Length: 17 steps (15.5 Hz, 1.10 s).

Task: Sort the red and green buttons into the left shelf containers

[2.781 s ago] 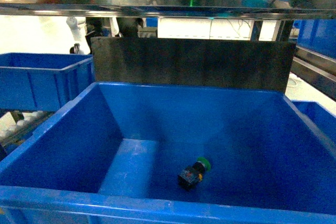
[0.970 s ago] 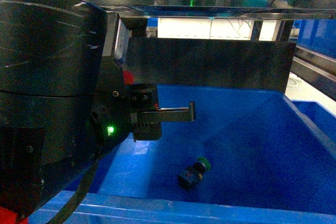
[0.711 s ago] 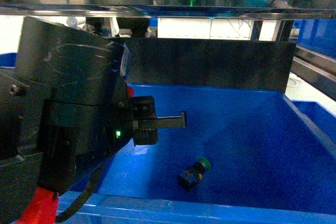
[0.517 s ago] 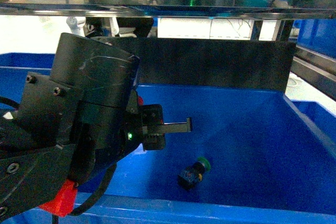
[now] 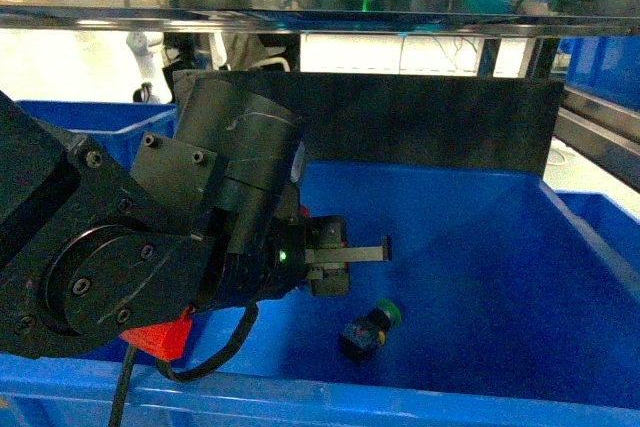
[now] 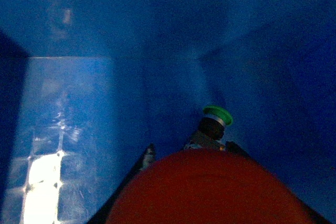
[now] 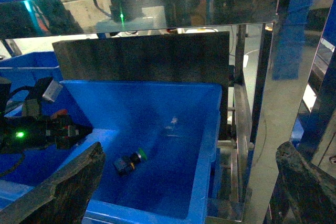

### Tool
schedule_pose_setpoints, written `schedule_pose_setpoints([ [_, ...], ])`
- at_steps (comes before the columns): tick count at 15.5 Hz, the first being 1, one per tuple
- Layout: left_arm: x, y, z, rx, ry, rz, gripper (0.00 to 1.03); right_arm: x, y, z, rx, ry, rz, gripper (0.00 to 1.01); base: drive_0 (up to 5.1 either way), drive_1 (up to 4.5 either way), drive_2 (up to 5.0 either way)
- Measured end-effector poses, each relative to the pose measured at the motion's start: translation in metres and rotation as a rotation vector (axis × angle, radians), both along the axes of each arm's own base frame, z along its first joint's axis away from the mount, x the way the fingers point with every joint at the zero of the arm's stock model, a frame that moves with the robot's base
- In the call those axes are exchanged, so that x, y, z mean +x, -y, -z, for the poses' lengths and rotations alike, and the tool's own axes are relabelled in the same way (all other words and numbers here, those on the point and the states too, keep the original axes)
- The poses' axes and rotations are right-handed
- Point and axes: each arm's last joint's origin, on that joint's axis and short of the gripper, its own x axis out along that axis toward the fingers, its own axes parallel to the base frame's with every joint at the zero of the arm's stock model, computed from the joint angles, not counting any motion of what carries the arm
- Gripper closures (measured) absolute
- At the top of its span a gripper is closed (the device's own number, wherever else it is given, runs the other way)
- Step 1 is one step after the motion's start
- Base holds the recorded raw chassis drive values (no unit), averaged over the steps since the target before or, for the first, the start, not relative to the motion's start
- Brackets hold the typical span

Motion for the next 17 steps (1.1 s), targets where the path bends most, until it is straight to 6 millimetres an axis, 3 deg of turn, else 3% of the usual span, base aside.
schedule_pose_setpoints([
  [1, 0.001, 0.000, 0.000, 0.001, 0.000, 0.005, 0.53, 0.000, 0.000, 0.000, 0.000, 0.000, 0.000, 0.03, 0.0, 0.00, 0.0],
  [2, 0.001, 0.002, -0.001, -0.006, 0.014, 0.008, 0.31, 0.000, 0.000, 0.000, 0.000, 0.000, 0.000, 0.03, 0.0, 0.00, 0.0],
  [4, -0.003, 0.002, -0.001, 0.016, 0.039, 0.006, 0.10, 0.000, 0.000, 0.000, 0.000, 0.000, 0.000, 0.03, 0.0, 0.00, 0.0],
  [5, -0.012, 0.001, -0.005, 0.028, 0.067, -0.008, 0.05, 0.000, 0.000, 0.000, 0.000, 0.000, 0.000, 0.03, 0.0, 0.00, 0.0],
  [10, -0.055, 0.000, -0.019, 0.037, 0.138, -0.019, 0.05, 0.000, 0.000, 0.000, 0.000, 0.000, 0.000, 0.03, 0.0, 0.00, 0.0],
  [14, -0.081, 0.002, -0.048, -0.009, 0.258, -0.047, 0.05, 0.000, 0.000, 0.000, 0.000, 0.000, 0.000, 0.03, 0.0, 0.00, 0.0],
  [17, -0.110, -0.005, -0.059, 0.019, 0.295, -0.046, 0.05, 0.000, 0.000, 0.000, 0.000, 0.000, 0.000, 0.03, 0.0, 0.00, 0.0],
])
